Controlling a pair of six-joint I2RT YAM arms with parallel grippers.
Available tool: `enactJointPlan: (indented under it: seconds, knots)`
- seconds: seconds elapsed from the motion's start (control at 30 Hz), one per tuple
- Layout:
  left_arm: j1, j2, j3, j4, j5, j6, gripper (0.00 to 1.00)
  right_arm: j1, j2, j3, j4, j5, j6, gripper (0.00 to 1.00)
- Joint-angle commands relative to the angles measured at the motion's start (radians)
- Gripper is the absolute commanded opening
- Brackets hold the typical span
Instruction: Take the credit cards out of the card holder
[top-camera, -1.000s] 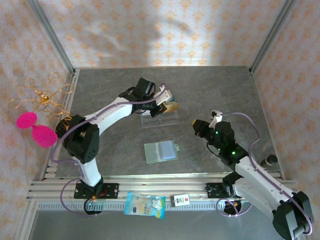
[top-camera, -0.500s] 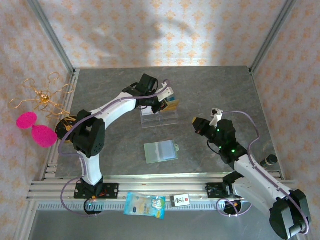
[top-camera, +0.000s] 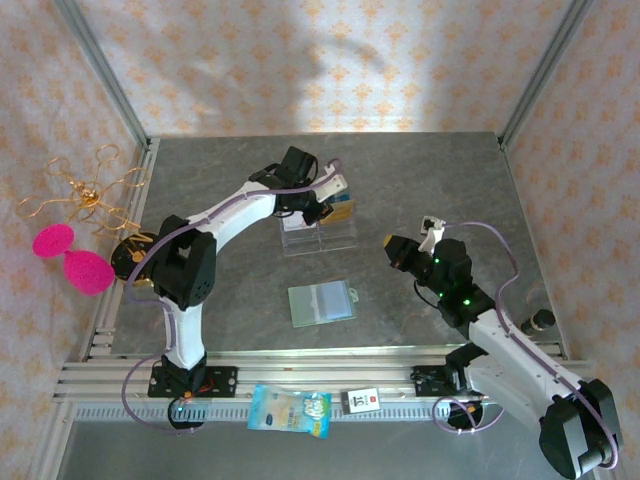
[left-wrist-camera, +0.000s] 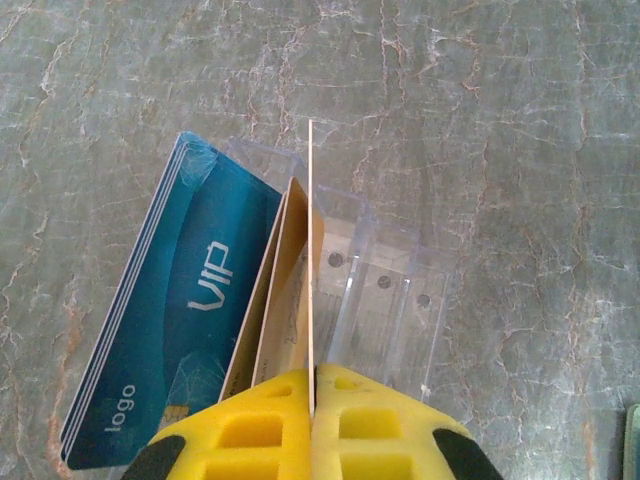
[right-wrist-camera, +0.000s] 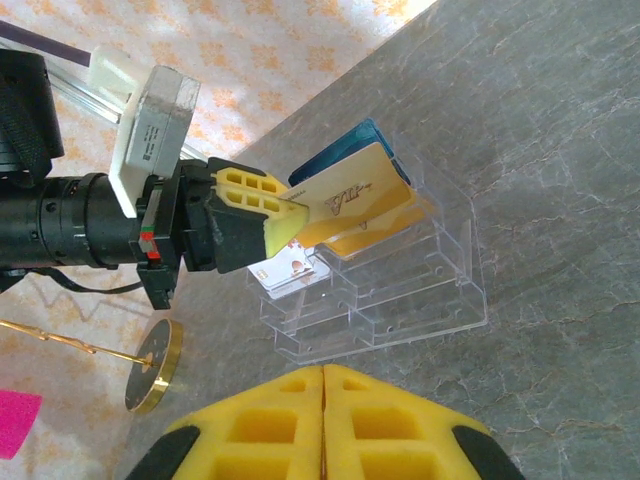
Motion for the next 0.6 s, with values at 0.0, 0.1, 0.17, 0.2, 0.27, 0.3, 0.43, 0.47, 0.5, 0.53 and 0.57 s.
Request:
enactJointPlan:
  seconds: [0.0, 0.1, 0.17, 0.2, 0.27, 0.3, 0.43, 0.47, 0.5, 0.53, 0.57]
  knots:
    - [0.006, 0.015, 0.036, -0.027, -0.023, 0.012, 0.0, -0.007, -0.019, 0.007, 0.021, -0.019, -0.013, 0.08]
    - [0.006, 0.016, 0.038, -0.028, -0.033, 0.006, 0.0, -0.008, -0.023, 0.006, 0.021, -0.02, -0.014, 0.08]
    - [0.006, 0.016, 0.035, -0.026, -0.036, 0.005, 0.0, -0.008, -0.023, 0.006, 0.021, -0.022, -0.015, 0.08]
    - [0.006, 0.016, 0.036, -0.028, -0.039, 0.001, 0.0, -0.007, -0.022, 0.006, 0.022, -0.024, -0.015, 0.08]
    - [0.006, 0.015, 0.037, -0.025, -0.054, -0.003, 0.0, -0.007, -0.023, 0.006, 0.022, -0.029, -0.014, 0.08]
    - [0.007, 0.015, 0.037, -0.027, -0.057, -0.006, 0.0, -0.009, -0.024, 0.006, 0.022, -0.03, -0.013, 0.08]
    - [0.006, 0.012, 0.033, -0.022, -0.09, -0.039, 0.12, -0.008, -0.029, 0.006, 0.026, -0.039, -0.013, 0.08]
    - [0.006, 0.009, 0.029, -0.018, -0.097, -0.047, 0.17, -0.008, -0.028, 0.006, 0.025, -0.041, -0.013, 0.08]
    - [0.006, 0.004, 0.022, -0.01, -0.105, -0.06, 0.2, -0.008, -0.027, 0.006, 0.025, -0.043, -0.013, 0.09]
    - [0.006, -0.001, 0.017, -0.005, -0.108, -0.069, 0.23, -0.008, -0.029, 0.006, 0.025, -0.044, -0.013, 0.09]
    - [0.006, -0.006, 0.014, -0.005, -0.107, -0.072, 0.26, -0.008, -0.028, 0.006, 0.026, -0.048, -0.012, 0.1]
